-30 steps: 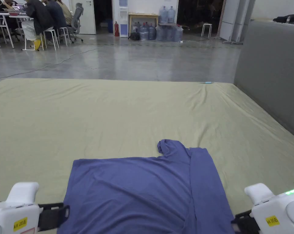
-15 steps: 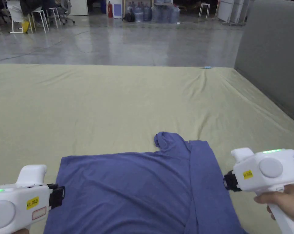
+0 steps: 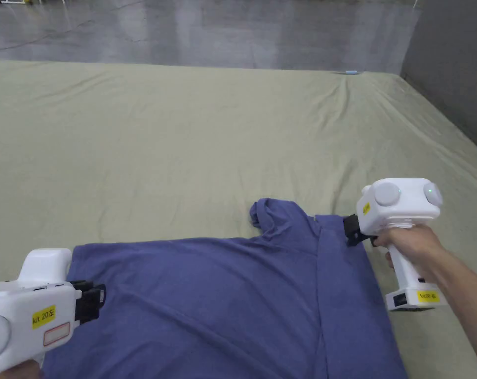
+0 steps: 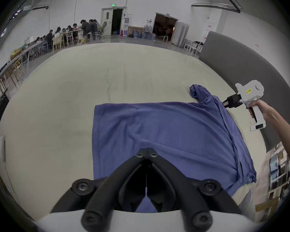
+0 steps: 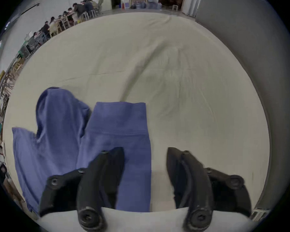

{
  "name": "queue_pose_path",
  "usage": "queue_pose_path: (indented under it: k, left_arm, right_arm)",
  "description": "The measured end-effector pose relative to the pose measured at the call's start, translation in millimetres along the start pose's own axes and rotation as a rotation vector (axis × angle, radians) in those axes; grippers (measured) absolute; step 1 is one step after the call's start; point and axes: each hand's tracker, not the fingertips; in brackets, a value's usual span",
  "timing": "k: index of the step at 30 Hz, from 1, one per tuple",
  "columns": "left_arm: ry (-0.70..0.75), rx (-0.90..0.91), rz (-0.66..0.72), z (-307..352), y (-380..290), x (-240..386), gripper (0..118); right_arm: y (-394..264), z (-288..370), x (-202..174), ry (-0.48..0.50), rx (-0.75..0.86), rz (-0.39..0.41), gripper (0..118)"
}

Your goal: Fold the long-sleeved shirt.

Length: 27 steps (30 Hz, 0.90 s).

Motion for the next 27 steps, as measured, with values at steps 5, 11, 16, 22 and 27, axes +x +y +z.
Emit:
queue_pose_path:
  k: [5, 11, 16, 22, 27]
  left_arm:
    - [0.02, -0.01, -0.002, -12, 3, -4, 0]
    - [0.045, 0.002, 0.01, -17, 12, -7, 0]
    - [0.029, 0.019, 0.012, -12, 15, -6, 0]
    - [0.015, 0.027, 0.021, -5, 6, -1, 0]
    - [0.01, 0.02, 0.029, -4, -2, 1, 0]
  right_arm:
    - [-11, 4, -15, -0.011, -0.011, -0.01, 0]
    - [-24, 38, -6, -0.004, 0.038, -0.042, 0]
    - [-58, 98, 9, 0.127, 0.133, -0.017, 0]
    - [-149, 162, -9, 0.346, 0.058, 0.118, 0]
    - [-213, 136, -33, 0.44, -0.107, 0.215, 0]
